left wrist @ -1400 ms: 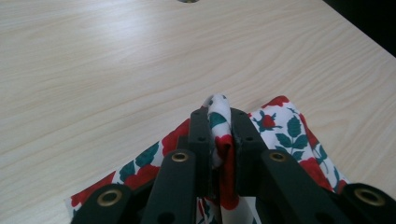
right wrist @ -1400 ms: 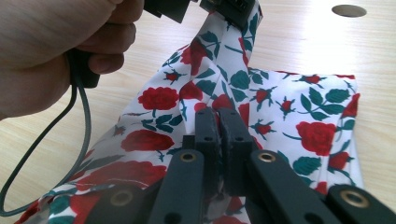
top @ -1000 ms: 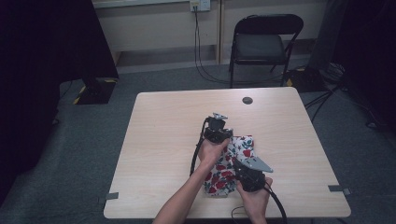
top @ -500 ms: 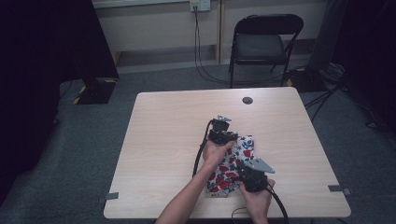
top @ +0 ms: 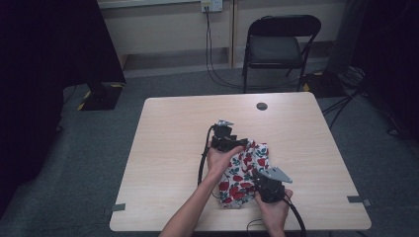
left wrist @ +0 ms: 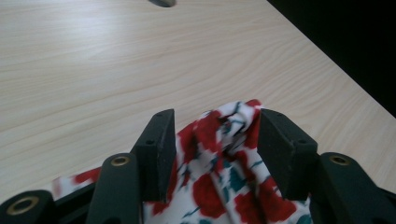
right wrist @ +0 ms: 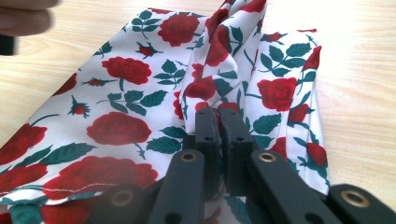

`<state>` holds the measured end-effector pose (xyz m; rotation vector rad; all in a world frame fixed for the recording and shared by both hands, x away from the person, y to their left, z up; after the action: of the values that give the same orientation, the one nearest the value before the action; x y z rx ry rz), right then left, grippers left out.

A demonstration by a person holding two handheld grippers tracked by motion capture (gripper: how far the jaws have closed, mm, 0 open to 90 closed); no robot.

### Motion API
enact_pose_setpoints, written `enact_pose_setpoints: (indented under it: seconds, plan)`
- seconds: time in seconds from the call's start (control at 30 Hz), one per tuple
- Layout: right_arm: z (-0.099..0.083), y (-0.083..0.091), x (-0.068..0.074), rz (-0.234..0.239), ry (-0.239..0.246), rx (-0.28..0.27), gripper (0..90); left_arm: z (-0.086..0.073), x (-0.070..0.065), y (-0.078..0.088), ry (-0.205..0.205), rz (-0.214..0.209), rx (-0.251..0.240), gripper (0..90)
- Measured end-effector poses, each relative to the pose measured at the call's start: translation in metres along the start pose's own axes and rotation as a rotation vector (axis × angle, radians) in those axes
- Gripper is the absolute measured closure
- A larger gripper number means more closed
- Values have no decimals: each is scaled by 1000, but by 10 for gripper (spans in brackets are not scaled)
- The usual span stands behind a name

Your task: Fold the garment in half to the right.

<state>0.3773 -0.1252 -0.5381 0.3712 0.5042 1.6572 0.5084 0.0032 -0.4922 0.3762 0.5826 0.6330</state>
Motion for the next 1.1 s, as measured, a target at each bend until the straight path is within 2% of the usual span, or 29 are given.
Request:
enact_pose_setpoints:
  seconds: [0.07, 0.17, 0.27, 0.33, 0.47, 0.6, 0.7, 0.77, 0.97, 1.1]
  plan:
    - [0, 0, -1, -4, 0, 0, 874, -6, 10, 11, -3, 46, 4, 432]
    - [-2, 0, -2, -9, 0, 0, 873, -18, 26, 30, 28, 97, -8, 375]
    - [-3, 0, -4, -12, -3, 5, 871, -33, 43, 49, 11, 180, 7, 348]
    - [-4, 2, -5, -21, 2, 2, 870, -42, 55, 63, 30, 227, -1, 334]
    - [-3, 2, -9, -17, -13, 3, 865, -62, 77, 85, 62, 298, 15, 321]
    - [-3, 2, -11, -16, -23, 6, 849, -77, 90, 105, 74, 337, 14, 318]
    - [-4, 1, -13, -21, -29, 5, 836, -86, 95, 113, 69, 356, 23, 318]
    - [-4, 2, -14, -29, -13, 3, 828, -92, 98, 119, 64, 368, 30, 314]
    - [-4, 4, -18, -48, -12, -1, 811, -108, 104, 124, 68, 390, 68, 307]
    - [-5, 6, -24, -63, -17, -1, 802, -111, 104, 124, 56, 404, 75, 300]
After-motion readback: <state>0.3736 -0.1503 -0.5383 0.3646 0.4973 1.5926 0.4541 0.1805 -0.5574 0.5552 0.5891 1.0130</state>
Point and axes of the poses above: each handheld gripper's, and its own axes: y roughly backward along the jaws, z roughly out of its top, x roughly to its left, the point moved 6 cm from there along -y, roughly forward along the jaws, and after that the axes turned 10 degrees about -z, right-handed, at the moved point
